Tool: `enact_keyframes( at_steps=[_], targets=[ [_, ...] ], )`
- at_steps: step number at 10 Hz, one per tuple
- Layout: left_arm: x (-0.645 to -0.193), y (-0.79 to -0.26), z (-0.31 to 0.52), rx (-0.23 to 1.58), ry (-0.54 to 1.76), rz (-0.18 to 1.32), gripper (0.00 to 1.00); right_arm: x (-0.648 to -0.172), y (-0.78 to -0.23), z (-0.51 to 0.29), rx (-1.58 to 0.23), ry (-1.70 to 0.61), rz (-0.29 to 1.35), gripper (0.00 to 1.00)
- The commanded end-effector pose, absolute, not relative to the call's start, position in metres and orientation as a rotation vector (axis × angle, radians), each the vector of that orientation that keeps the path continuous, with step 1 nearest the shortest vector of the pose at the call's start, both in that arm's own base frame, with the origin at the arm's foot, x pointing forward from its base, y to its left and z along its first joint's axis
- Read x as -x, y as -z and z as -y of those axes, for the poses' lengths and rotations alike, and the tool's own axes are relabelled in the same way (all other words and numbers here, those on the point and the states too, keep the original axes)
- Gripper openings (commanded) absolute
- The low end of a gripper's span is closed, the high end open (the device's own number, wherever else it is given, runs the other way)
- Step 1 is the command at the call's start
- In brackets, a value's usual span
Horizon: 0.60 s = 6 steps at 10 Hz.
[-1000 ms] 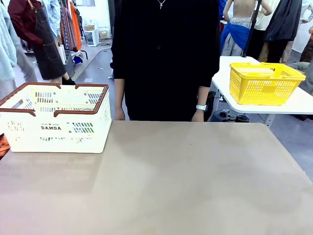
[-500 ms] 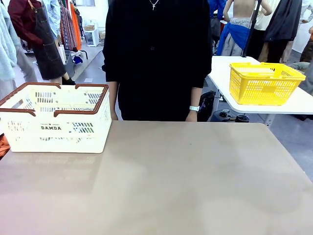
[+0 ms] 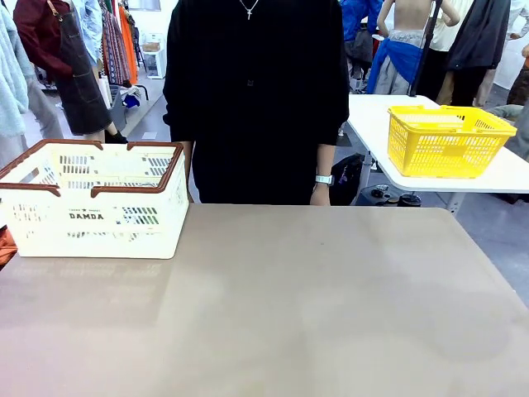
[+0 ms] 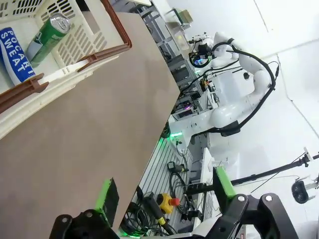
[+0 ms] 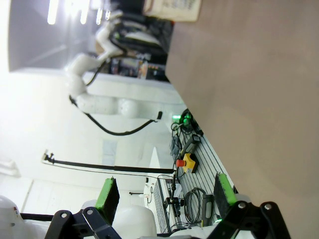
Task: Place the drinks into the Shopping basket.
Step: Pick up one drink and place it into the Shopping basket.
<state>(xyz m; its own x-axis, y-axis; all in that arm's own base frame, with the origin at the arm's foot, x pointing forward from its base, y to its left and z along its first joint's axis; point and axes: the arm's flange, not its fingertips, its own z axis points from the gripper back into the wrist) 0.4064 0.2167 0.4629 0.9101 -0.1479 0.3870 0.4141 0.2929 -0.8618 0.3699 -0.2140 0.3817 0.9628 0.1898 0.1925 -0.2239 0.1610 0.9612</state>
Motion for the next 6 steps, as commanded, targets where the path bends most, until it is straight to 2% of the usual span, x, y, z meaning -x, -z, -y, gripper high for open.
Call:
enact_keyframes(
  at_steps=[1,6],
  targets=[
    [-0.4053,-0.4652,-0.2181,1.209,0.372,0.233,1.0,-0.369,-0.3853,0.2106,-1.364,-0.275,0.02,1.0],
    [-0.4053,-0.4652,-0.2181,1.209,0.372,0.233,1.0,-0.369,-0.3853,0.2106,-1.364,-0.275,0.02,1.0]
  ],
)
